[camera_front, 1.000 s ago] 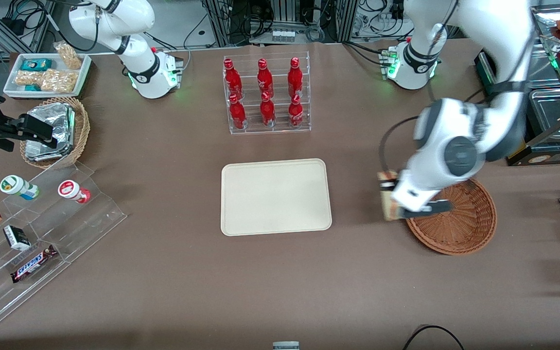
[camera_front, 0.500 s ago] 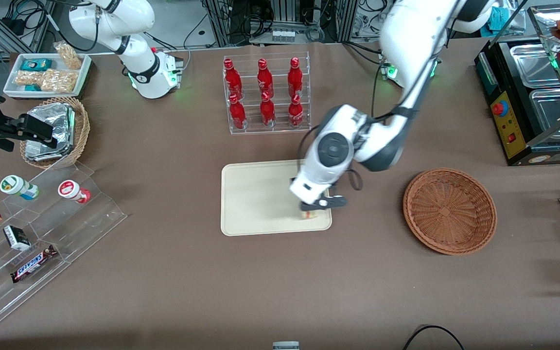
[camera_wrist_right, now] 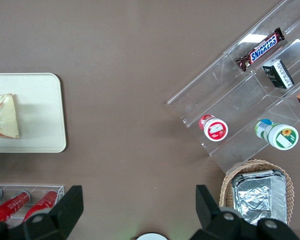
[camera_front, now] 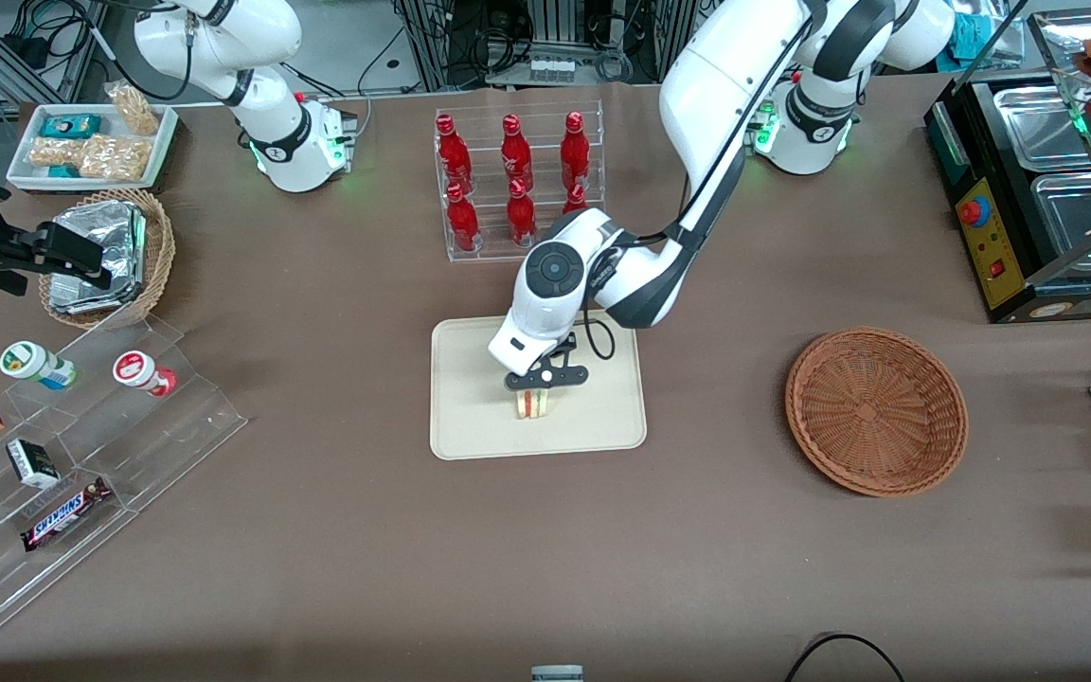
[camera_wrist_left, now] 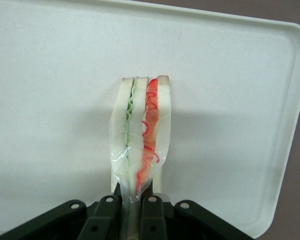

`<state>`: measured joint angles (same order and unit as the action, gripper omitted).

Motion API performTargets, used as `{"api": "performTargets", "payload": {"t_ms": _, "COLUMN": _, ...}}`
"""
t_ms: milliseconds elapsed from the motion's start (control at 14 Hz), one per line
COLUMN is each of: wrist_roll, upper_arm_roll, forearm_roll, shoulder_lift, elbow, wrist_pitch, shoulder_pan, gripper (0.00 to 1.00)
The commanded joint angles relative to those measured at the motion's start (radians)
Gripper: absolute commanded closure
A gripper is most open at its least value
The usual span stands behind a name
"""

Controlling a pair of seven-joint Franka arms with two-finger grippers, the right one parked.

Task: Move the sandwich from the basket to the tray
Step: 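Lower the sandwich onto the tray and open the left gripper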

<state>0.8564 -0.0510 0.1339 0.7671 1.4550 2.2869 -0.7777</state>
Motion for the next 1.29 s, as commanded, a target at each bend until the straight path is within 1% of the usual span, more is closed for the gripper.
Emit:
{"api": "performTargets", "payload": {"t_ms": 0, "wrist_roll": 0.019, "upper_arm_roll": 0.013, "forearm_roll": 0.015, "shoulder_lift": 0.012, "elbow": -0.031, "wrist_pitch": -0.007, "shoulder_pan": -0.006, "gripper": 0.46}}
{"api": "performTargets", "payload": {"t_ms": 71, "wrist_roll": 0.009, "upper_arm_roll": 0.014, "forearm_roll": 0.009, "shoulder_lift": 0.006, "elbow": -0.025, "wrist_pitch": -0.006, "shoulder_pan": -0.006, "gripper": 0.00}}
{"api": "performTargets", "payload": {"t_ms": 214, "wrist_roll": 0.012, "upper_arm_roll": 0.014, "forearm_roll": 0.004, "shoulder_lift": -0.008, "elbow": -0.030, "wrist_pitch": -0.012, "shoulder_pan": -0.006, "gripper": 0.00}}
{"api": "performTargets", "payload": {"t_ms": 357, "wrist_roll": 0.012, "upper_arm_roll": 0.019, "forearm_roll": 0.000, "shoulder_lift": -0.051, "elbow": -0.025, "wrist_pitch": -0.024, "shoulder_pan": -0.005, "gripper": 0.00}}
{"api": "performTargets", "payload": {"t_ms": 429, "wrist_roll": 0.001, "upper_arm_roll": 0.022, "forearm_roll": -0.003, "shoulder_lift": -0.089, "elbow": -0.018, "wrist_pitch": -0.061, "shoulder_pan": 0.003, "gripper": 0.00}}
{"api": "performTargets", "payload": {"t_ms": 571, "wrist_roll": -0.075, "upper_arm_roll": 0.031, "forearm_roll": -0.005, "shoulder_lift": -0.159, "elbow": -0.018, "wrist_pitch": -0.186, "shoulder_pan": 0.031, "gripper": 0.00}}
{"api": "performTargets", "payload": {"t_ms": 714, "wrist_roll": -0.060, "upper_arm_roll": 0.069, "forearm_roll": -0.014, "shoulder_lift": -0.215, "elbow": -0.016, "wrist_pitch": -0.300, "shoulder_pan": 0.034, "gripper": 0.00}}
{"api": "performTargets", "payload": {"t_ms": 857, "wrist_roll": -0.037, "upper_arm_roll": 0.089, "forearm_roll": -0.013, "shoulder_lift": -0.235, "elbow": -0.013, "wrist_pitch": -0.368, "shoulder_pan": 0.038, "gripper": 0.00}}
{"api": "performTargets", "payload": {"t_ms": 1000, "wrist_roll": -0.051, "upper_arm_roll": 0.115, "forearm_roll": -0.017, "shoulder_lift": -0.262, "elbow": 0.033, "wrist_pitch": -0.403, "shoulder_pan": 0.057, "gripper": 0.00}}
{"api": "performTargets", "payload": {"t_ms": 1071, "wrist_roll": -0.071, "upper_arm_roll": 0.118, "forearm_roll": -0.019, "shoulder_lift": -0.299, "elbow": 0.080, "wrist_pitch": -0.405, "shoulder_pan": 0.081, "gripper": 0.00}}
{"api": "performTargets", "payload": {"t_ms": 1214, "wrist_roll": -0.167, "upper_arm_roll": 0.120, "forearm_roll": -0.022, "shoulder_lift": -0.386, "elbow": 0.169, "wrist_pitch": -0.411, "shoulder_pan": 0.144, "gripper": 0.00}}
